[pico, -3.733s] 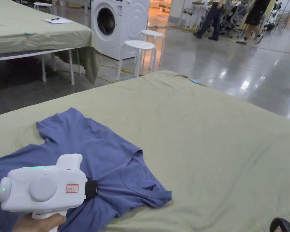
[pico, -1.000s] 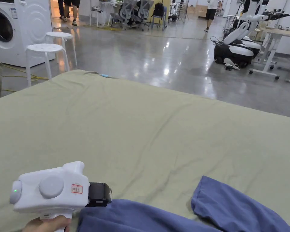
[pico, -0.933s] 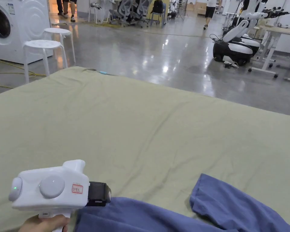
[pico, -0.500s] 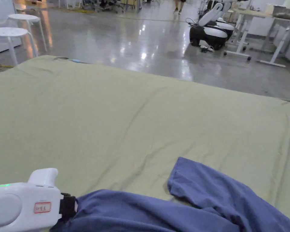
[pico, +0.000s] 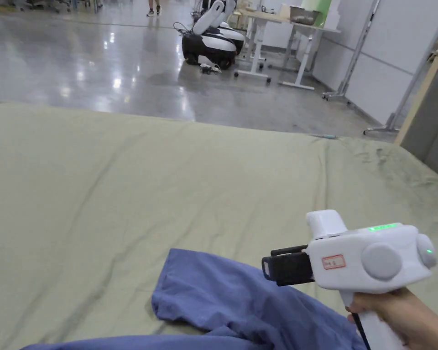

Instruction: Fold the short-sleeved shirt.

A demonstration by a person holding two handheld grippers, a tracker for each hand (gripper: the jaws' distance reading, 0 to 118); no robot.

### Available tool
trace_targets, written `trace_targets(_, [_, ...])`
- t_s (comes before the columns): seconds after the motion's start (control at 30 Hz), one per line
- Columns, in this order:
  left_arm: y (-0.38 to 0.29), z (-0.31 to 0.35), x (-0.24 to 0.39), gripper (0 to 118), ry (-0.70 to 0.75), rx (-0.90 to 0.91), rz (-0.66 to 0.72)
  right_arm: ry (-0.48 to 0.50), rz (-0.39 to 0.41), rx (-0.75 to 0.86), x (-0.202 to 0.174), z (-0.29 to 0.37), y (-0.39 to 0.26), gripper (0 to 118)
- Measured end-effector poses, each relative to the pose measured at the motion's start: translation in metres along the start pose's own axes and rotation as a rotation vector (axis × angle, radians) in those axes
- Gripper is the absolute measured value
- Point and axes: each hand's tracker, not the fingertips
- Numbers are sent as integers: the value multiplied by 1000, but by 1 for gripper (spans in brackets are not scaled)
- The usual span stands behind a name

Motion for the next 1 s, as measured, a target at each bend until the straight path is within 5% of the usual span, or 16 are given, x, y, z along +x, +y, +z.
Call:
trace_targets(0.17, [2, 0, -1, 5, -7, 0, 9, 23, 95, -244, -17, -61, 7, 102])
trace_targets(0.23, [3, 0, 0, 5, -5, -3, 9, 13, 128, -381, -30, -69, 1, 65])
trace_targets(0.27, [2, 1, 2, 5, -1, -4, 9, -22, 107, -280, -36, -56, 4, 48])
trace_targets(0.3, [2, 1, 4, 5, 8, 1, 9, -4, 111, -300, -39, -47, 10, 16])
trace_targets(0.33, [1, 2, 6, 5, 17, 8, -7, 35, 107, -297, -43, -39, 10, 11])
trace_targets(0.43, [3, 16, 11, 5, 14, 28, -34, -38, 167, -196, -49, -9, 9, 11])
trace_targets(0.8, [59, 171, 33, 5, -170, 434, -89, 33, -117, 301, -14, 204, 0, 11])
trace_targets(1.0, [103, 253, 50, 5, -205, 666, -155, -84, -100, 571, -21, 299, 2, 11])
